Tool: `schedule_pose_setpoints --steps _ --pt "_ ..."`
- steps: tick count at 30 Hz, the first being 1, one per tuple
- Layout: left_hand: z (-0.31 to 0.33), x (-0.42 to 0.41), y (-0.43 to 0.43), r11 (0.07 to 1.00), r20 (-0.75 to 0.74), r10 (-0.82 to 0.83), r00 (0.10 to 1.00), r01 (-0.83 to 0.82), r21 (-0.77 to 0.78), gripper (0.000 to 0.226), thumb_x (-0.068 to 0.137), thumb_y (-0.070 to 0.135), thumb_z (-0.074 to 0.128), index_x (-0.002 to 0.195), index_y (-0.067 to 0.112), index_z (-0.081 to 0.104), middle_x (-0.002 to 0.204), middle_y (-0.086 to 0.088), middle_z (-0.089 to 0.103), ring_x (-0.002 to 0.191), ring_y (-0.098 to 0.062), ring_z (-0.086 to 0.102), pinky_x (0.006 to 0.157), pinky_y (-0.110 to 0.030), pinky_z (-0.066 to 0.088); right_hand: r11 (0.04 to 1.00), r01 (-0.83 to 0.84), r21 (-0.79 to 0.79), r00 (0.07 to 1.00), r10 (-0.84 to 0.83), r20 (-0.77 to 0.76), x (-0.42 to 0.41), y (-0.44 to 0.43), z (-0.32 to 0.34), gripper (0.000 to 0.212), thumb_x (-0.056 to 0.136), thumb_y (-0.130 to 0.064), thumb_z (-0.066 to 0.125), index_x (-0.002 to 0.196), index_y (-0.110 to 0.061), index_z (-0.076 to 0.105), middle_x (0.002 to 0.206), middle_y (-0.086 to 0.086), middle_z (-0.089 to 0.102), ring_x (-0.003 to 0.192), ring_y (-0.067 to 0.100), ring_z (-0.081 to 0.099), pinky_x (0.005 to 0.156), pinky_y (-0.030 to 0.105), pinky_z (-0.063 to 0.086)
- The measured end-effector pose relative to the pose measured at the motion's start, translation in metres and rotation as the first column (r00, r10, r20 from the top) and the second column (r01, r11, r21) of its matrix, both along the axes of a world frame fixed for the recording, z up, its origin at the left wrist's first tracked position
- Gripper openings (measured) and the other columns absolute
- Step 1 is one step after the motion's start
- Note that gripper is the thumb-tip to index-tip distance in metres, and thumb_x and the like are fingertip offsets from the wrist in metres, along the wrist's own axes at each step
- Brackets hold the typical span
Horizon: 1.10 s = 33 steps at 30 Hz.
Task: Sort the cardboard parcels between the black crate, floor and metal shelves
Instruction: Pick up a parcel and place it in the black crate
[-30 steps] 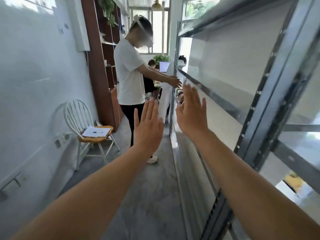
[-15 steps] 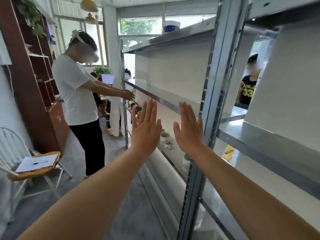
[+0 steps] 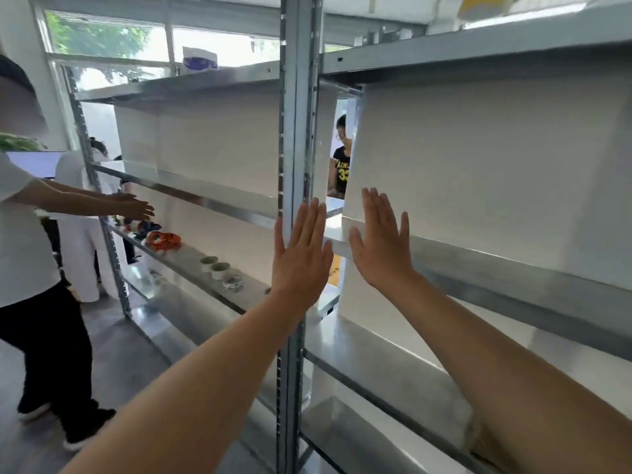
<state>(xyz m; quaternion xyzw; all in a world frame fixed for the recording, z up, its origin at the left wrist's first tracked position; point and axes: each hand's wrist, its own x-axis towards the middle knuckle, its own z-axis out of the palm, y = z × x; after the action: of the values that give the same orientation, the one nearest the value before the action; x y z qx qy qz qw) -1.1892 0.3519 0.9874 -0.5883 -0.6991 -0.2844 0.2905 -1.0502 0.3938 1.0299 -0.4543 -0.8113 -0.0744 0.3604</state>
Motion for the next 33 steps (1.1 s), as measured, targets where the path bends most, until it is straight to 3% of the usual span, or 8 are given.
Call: schedule_pose_setpoints --steps 9,13,17,25,33 --pt "0.043 0.217 -0.007 0.967 0.008 -0.233 0.972 0.231 0.107 0.06 0.105 0.045 0.013 0.156 0.019 -0.003 0.164 0.001 -0.008 0.15 -0.016 -0.01 0.121 -0.05 -0.002 0.959 0.274 0.068 0.96 -0.277 0.045 0.206 -0.046 0.038 0.063 0.105 -0.036 0.028 0.157 -0.022 -0.004 0.165 -0.004 -0.008 0.151 0.011 -0.01 0.121 0.044 -0.008" --pt "0.052 0.333 -0.026 0.932 -0.068 -0.356 0.932 0.36 0.05 0.062 0.102 0.047 0.003 0.155 0.019 -0.012 0.163 0.001 -0.016 0.149 -0.016 -0.016 0.12 -0.05 -0.005 0.894 0.439 0.09 0.896 -0.443 0.03 0.316 -0.083 0.045 0.063 0.105 -0.041 0.026 0.157 -0.023 -0.005 0.165 -0.004 -0.009 0.151 0.013 -0.01 0.122 0.046 -0.007" --pt "0.062 0.432 -0.05 0.87 -0.067 -0.481 0.874 0.485 0.089 0.062 0.102 0.048 0.004 0.155 0.02 -0.009 0.163 0.001 -0.013 0.15 -0.017 -0.013 0.121 -0.05 -0.004 0.818 0.568 0.085 0.82 -0.572 0.024 0.421 -0.124 0.042 0.063 0.104 -0.041 0.026 0.157 -0.022 -0.004 0.165 -0.003 -0.008 0.151 0.014 -0.009 0.122 0.046 -0.007" --pt "0.05 0.616 -0.1 0.712 -0.079 -0.693 0.717 0.697 0.081 0.063 0.098 0.045 -0.006 0.155 0.018 -0.011 0.164 0.0 -0.011 0.151 -0.017 -0.009 0.121 -0.051 0.001 0.612 0.781 0.124 0.617 -0.787 -0.008 0.606 -0.214 0.028 0.065 0.104 -0.044 0.03 0.158 -0.022 0.002 0.165 -0.003 -0.004 0.152 0.016 -0.005 0.12 0.044 -0.009" --pt "0.024 0.765 -0.159 0.411 -0.139 -0.901 0.411 0.911 0.031 0.059 0.104 0.04 0.011 0.156 0.016 0.002 0.164 -0.001 -0.001 0.151 -0.017 -0.003 0.121 -0.051 0.001 0.412 0.911 0.019 0.412 -0.907 -0.082 0.728 -0.296 0.003 0.063 0.105 -0.036 0.028 0.157 -0.019 -0.002 0.165 -0.003 -0.005 0.151 0.012 -0.007 0.12 0.045 -0.008"
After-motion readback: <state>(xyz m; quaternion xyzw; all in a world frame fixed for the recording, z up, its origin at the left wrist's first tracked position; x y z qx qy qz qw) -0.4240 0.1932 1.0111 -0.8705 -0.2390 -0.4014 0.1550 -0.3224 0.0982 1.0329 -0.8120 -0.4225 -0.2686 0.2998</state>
